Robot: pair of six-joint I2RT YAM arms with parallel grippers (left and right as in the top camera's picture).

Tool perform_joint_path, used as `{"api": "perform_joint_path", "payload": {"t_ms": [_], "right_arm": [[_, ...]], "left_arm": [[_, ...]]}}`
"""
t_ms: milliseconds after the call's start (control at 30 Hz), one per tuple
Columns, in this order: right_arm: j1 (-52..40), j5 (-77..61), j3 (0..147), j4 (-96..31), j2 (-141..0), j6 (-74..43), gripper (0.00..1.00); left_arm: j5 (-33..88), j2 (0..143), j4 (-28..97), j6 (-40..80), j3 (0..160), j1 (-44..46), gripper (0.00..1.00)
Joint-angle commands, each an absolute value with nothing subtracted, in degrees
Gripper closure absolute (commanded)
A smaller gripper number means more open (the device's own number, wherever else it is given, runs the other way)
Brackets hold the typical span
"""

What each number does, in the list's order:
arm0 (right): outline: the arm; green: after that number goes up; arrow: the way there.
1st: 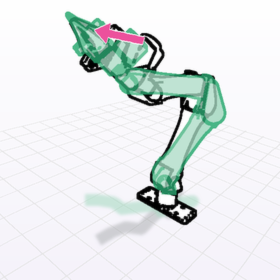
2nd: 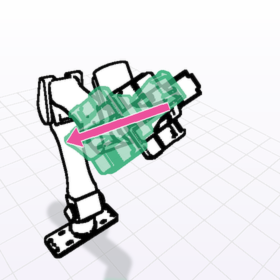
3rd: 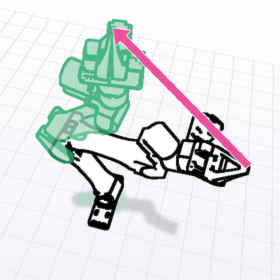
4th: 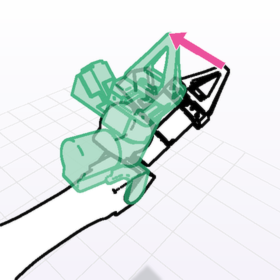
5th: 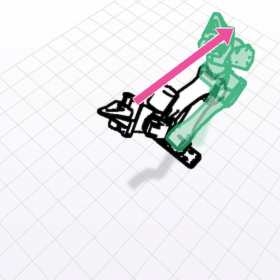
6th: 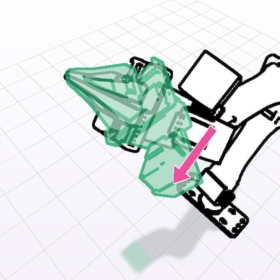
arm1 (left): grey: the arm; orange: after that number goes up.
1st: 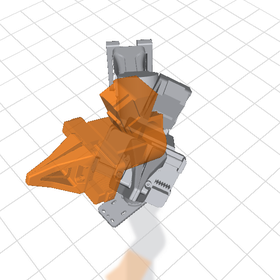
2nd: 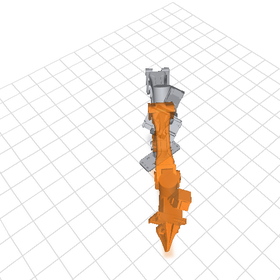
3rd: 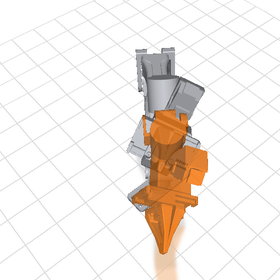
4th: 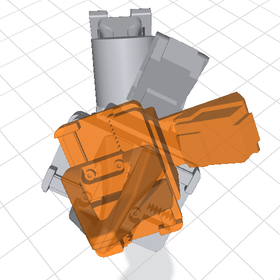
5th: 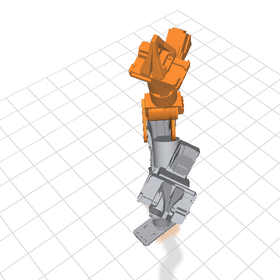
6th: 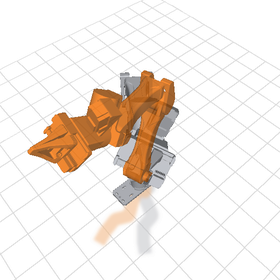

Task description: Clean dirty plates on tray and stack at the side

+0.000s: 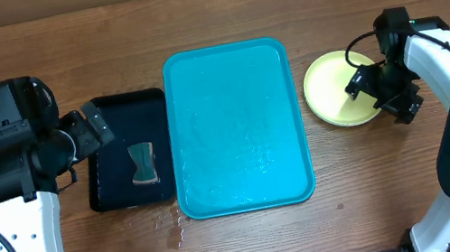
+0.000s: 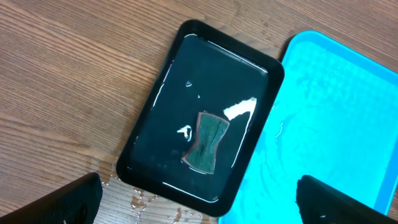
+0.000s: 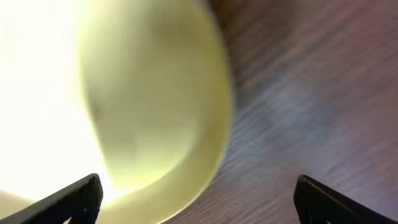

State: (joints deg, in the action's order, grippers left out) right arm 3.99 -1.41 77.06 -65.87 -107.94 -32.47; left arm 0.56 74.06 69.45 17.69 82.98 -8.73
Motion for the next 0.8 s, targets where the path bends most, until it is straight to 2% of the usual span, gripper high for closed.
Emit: {"api": "perform_joint_path", "payload": {"t_ms": [0, 433, 767], "right_arm": [[3.8, -8.2, 76.8, -65.1, -106.1, -22.0, 0.00], [0.9, -24.1, 76.8, -58.1, -106.1, -0.7, 0.00], [-2.0, -24.1, 76.8, -53.6, -106.1, -0.2, 0.00]], "left_arm": [[-0.2, 74.3, 69.4, 18.2, 83.7, -9.0, 0.00], [-0.2, 74.3, 69.4, 18.2, 83.7, -9.0, 0.00], [-0.2, 74.3, 69.4, 18.2, 83.7, -9.0, 0.00]]}}
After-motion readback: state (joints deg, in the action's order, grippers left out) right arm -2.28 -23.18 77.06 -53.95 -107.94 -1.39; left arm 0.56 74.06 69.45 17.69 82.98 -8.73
